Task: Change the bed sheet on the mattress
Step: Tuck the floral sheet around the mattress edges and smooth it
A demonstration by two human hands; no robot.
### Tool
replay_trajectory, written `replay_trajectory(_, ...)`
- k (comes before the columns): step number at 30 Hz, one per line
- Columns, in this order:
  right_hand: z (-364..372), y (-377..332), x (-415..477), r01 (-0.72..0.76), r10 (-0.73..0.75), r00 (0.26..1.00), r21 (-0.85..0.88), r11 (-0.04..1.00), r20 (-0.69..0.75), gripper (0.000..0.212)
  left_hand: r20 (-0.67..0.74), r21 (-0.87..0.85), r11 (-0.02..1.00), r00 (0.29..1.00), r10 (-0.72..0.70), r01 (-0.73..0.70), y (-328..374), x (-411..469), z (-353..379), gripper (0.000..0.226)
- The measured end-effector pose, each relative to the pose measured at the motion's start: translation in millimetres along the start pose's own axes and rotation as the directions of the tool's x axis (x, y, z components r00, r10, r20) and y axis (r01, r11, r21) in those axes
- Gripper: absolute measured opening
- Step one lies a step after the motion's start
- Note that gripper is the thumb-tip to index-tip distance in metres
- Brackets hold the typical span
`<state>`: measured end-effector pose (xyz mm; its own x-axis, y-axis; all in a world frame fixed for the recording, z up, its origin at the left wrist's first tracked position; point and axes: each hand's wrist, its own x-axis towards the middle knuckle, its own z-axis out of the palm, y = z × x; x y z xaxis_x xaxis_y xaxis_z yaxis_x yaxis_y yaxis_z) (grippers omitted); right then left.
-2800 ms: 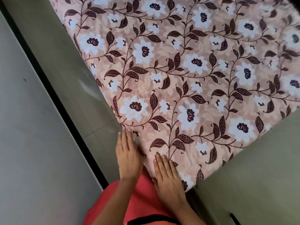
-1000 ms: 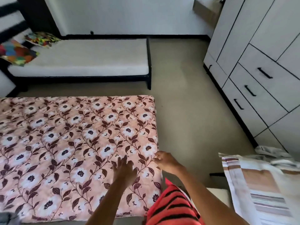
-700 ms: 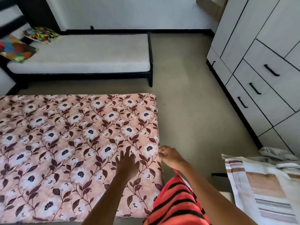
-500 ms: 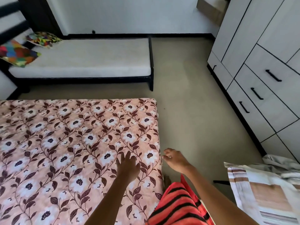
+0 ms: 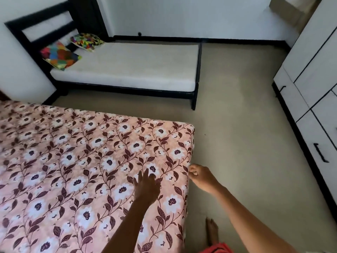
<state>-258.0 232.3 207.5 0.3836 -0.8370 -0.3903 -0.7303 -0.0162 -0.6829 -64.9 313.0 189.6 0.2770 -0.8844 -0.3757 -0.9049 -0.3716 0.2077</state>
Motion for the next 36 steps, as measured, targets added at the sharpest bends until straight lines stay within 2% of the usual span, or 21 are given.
replay_trajectory(4, -61.1, 18.1, 40.4, 0.022, -0.022, 1.0, 0.014, 1.0, 0.02, 0.031, 0.046, -0.049, 0.995, 0.995, -0.086, 0.088, 51.6, 41.4, -10.3, 0.044)
replay_trajectory(12, -171.8, 42.5, 114.8, 0.113, -0.113, 0.993, 0.008, 0.994, 0.012, 0.028, 0.0, -0.075, 0.984, 0.987, -0.163, 0.163, 143.9, 126.0, -28.6, 0.043)
replay_trajectory(17, -206.0, 41.5, 153.3, 0.193, -0.192, 0.981, -0.006, 0.981, 0.013, 0.025, -0.089, -0.103, 0.977, 0.977, -0.194, 0.184, 169.7, 157.4, -49.6, 0.04)
replay_trajectory(19, -209.3, 32.7, 172.3, 0.225, -0.223, 0.973, -0.021, 0.974, 0.059, 0.026, -0.159, -0.159, 0.967, 0.961, -0.226, 0.201, 170.1, 162.2, -60.9, 0.039)
replay_trajectory(24, -196.2, -10.4, 220.5, 0.337, -0.319, 0.926, -0.063, 0.939, 0.204, 0.026, -0.236, -0.23, 0.911, 0.889, -0.393, 0.342, 137.5, 160.9, -82.8, 0.035)
replay_trajectory(31, -178.0, -92.7, 276.8, 0.546, -0.467, 0.795, -0.122, 0.829, 0.387, 0.033, -0.244, -0.3, 0.796, 0.764, -0.598, 0.526, 88.2, 165.2, -110.4, 0.034)
replay_trajectory(36, -176.8, -135.8, 299.4, 0.671, -0.557, 0.691, -0.123, 0.731, 0.461, 0.032, -0.281, -0.391, 0.71, 0.659, -0.698, 0.585, 92.2, 174.1, -135.7, 0.03)
